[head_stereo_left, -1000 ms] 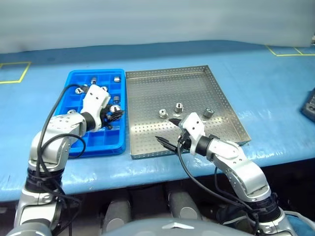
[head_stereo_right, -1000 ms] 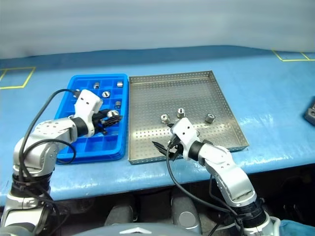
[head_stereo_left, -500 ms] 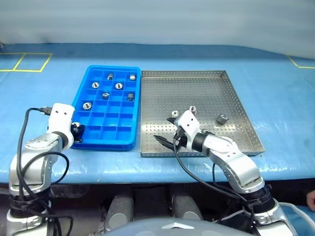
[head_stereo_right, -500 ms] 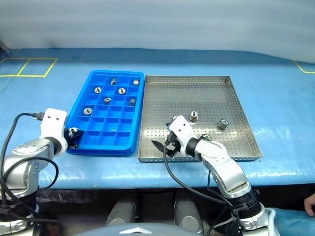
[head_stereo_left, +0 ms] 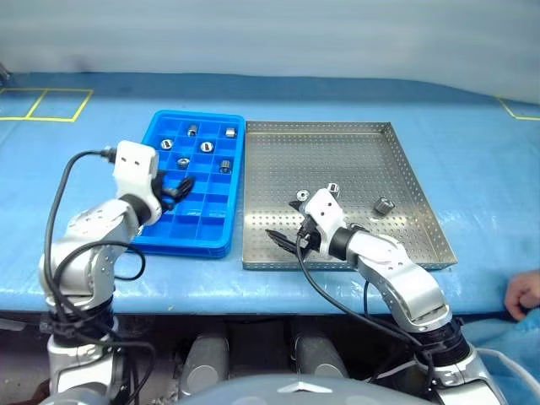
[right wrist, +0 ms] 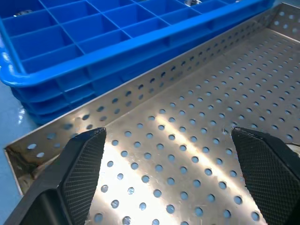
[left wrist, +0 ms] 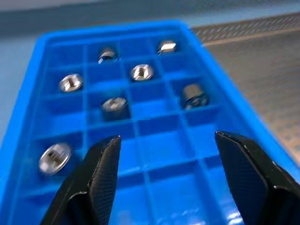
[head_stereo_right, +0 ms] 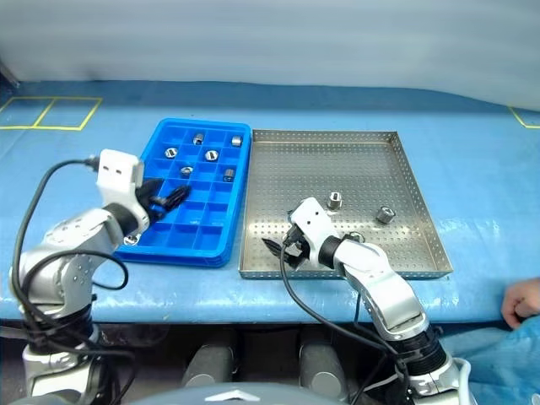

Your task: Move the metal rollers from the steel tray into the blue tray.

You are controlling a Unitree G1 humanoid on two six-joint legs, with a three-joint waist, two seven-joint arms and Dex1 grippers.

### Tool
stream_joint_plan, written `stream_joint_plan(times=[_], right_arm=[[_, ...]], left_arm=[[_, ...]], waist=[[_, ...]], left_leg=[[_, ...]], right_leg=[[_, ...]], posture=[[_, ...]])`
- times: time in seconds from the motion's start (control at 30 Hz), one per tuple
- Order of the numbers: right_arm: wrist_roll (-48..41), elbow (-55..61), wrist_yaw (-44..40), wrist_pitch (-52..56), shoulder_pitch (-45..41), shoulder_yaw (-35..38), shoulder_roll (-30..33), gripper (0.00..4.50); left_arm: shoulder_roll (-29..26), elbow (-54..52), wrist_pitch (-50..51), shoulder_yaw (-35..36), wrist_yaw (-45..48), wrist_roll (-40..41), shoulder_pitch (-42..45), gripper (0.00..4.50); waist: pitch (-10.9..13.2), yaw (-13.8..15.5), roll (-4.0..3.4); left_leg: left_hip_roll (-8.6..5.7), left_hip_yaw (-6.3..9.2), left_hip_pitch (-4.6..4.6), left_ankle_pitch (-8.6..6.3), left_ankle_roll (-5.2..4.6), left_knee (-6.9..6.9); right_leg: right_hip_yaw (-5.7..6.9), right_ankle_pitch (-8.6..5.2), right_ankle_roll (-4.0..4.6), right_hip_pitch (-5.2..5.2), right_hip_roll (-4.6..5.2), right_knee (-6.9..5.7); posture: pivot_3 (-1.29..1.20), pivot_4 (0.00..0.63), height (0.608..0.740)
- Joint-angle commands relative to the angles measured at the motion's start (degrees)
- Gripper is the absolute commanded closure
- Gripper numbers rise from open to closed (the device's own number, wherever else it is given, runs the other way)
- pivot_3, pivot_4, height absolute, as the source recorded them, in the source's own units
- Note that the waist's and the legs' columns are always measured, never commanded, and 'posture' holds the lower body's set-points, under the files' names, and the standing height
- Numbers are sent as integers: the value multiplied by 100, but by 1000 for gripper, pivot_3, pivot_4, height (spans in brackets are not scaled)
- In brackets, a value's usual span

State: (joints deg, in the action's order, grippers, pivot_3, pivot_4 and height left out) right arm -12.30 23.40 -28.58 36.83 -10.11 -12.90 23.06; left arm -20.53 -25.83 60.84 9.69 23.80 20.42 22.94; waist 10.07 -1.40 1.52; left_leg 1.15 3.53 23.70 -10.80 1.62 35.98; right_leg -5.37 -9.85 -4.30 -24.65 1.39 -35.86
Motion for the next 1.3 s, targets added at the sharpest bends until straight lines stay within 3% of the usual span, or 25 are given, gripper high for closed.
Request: stream_joint_plan(times=[0.03, 0.1, 0.33, 0.6, 0.83, 1.0, 1.1, 1.3], right_arm=[[67, 286, 215, -8, 65, 285, 15, 0], [113, 405, 363, 38, 182, 421, 34, 0], [225, 1037, 763, 244, 774, 776, 114, 0], [268, 1437, 1046, 351, 1193, 912, 19, 0], [271, 1433, 1070, 390, 1179, 964, 25, 0], [302, 1218, 991, 355, 967, 821, 12, 0], [311, 1098, 926, 326, 831, 717, 14, 0], [323, 914, 842, 258, 624, 612, 19, 0]], left_arm=[[144, 566, -544, -770, 366, 20, 445, 1019], [299, 1407, -931, -1473, 686, -188, 882, 1019], [823, 3759, -2047, -2824, 1188, -974, 1886, 1019], [1414, 5883, -2951, -3043, 841, -1745, 2467, 1019], [1366, 5892, -2959, -2831, 668, -1992, 2350, 1019], [1121, 5312, -2767, -2617, 569, -2034, 2039, 1019], [987, 4907, -2612, -2459, 468, -2015, 1861, 1621], [829, 4400, -2372, -2297, 463, -1965, 1573, 3628]], waist=[[0, -38, 0], [-1, -81, -1], [-1, -446, -2], [-2, -1024, -3], [-2, -1469, -3], [-2, -1571, -3], [-2, -1564, -4], [-2, -1430, -4]], left_leg=[[0, 0, -1, 0, 0, 0], [0, -1, -2, 0, -1, 1], [-2, -6, 1, -4, -7, 2], [-2, -9, -6, -8, -11, 4], [-2, -6, -6, -8, -11, -6], [-2, -6, -9, -8, -12, -6], [-2, -4, -11, -8, -12, -7], [-3, -3, -7, -8, -12, -12]], right_leg=[[0, 0, 0, 1, 0, 0], [-1, 0, 0, 1, -1, -1], [-10, 0, -1, -1, -3, 0], [-16, -1, -4, 3, -2, -2], [-17, -1, -4, 1, -1, -3], [-19, -1, -5, 1, -1, -6], [-18, -1, -5, 2, -2, -8], [-19, -2, -6, 0, -2, -6]], posture=[[-24, 150, 740], [-79, 150, 740], [-216, 150, 740], [-296, 150, 740], [-272, 150, 740], [-224, 150, 740], [-197, 150, 740], [-165, 150, 740]])
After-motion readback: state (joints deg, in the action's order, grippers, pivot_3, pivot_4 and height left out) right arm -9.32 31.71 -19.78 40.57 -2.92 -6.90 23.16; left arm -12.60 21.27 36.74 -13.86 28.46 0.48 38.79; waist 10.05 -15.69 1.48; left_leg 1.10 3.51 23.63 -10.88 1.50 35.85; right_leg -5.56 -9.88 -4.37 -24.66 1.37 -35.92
